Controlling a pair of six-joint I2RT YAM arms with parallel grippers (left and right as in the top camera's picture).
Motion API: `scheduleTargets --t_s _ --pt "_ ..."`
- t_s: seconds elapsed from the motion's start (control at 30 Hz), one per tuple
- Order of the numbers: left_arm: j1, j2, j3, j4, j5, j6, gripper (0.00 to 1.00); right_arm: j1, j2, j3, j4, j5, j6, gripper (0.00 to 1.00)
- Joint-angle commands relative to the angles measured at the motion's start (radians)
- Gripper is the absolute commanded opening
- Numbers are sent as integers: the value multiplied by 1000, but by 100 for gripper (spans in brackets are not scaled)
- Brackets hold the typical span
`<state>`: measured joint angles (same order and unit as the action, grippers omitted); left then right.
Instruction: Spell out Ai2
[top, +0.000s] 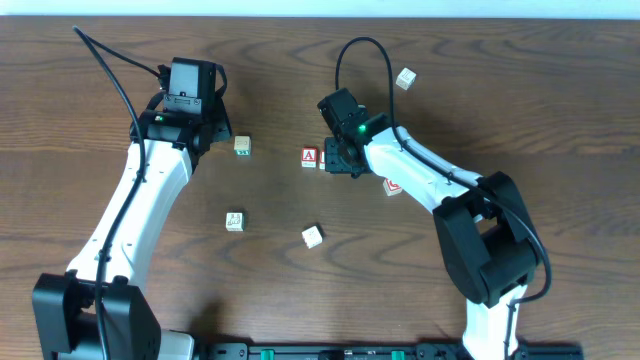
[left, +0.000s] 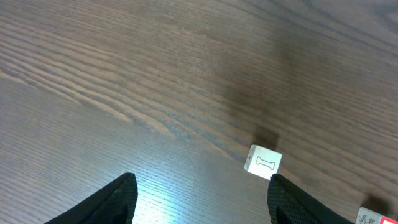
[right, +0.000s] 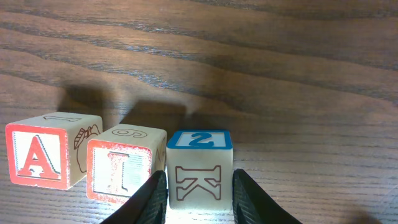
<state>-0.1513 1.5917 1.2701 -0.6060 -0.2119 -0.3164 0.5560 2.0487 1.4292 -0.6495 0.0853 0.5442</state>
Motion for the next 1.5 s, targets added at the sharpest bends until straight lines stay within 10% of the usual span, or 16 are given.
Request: scheduleTargets --t_s 0.0,0.4,0.63,1.47 --pt "7 -15 16 2 5 6 68 10 7 -4 2 0 0 34" --pt "7 -15 16 10 23 6 68 9 7 -4 -1 0 0 33" --pt "7 -15 16 12 23 6 68 9 7 -4 -1 1 0 9" --pt "7 -15 16 12 23 6 68 -58 6 136 -171 15 -11 1"
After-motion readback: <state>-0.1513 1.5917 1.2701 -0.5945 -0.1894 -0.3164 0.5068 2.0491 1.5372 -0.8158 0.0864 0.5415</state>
